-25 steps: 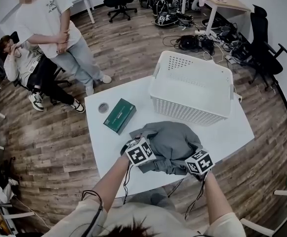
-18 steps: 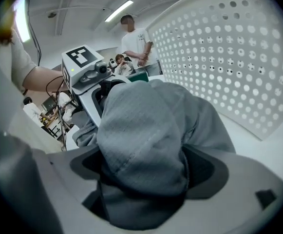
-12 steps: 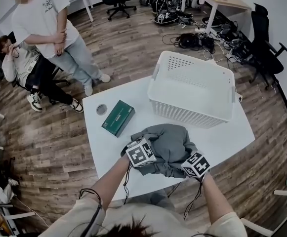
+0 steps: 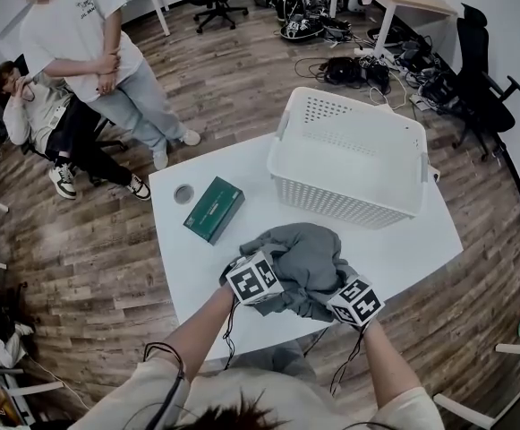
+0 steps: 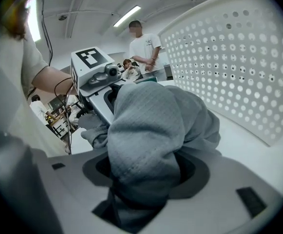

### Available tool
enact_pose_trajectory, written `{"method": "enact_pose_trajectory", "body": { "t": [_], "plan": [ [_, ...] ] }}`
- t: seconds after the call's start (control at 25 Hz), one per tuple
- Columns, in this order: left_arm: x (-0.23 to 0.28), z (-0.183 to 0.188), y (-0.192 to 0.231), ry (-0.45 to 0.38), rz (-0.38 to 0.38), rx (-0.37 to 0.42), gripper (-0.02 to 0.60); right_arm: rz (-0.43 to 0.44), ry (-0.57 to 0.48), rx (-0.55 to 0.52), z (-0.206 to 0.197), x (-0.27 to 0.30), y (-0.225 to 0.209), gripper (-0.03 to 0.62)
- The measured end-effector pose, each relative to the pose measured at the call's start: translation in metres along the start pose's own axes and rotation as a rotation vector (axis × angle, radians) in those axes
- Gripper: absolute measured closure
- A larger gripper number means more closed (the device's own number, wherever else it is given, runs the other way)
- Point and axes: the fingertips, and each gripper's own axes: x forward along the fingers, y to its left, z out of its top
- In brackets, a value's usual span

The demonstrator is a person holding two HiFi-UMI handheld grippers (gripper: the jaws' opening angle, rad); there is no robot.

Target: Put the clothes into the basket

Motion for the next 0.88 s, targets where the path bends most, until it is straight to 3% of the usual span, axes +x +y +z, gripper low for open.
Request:
{"method": "enact_pose_trajectory", "body": {
  "t": [0.32, 0.52, 0.88],
  "plan": [
    [-0.009, 0.003, -0.011, -0.054, 0.051, 0.004, 0.322, -0.110, -0.046, -0.046, 0.008, -0.013, 0.009, 0.342],
    [-0.026, 0.016, -0.021, -0.120, 0.089, 0.009, 0.327, -0.151, -0.076, -0.100, 0.024, -0.033, 0.021, 0.347],
    [-0.060, 0.053, -0.040, -0.193, 0.148, 0.090, 0.328, -0.204, -0.137, -0.166, 0.053, -0.070, 0.042, 0.347]
  ]
}}
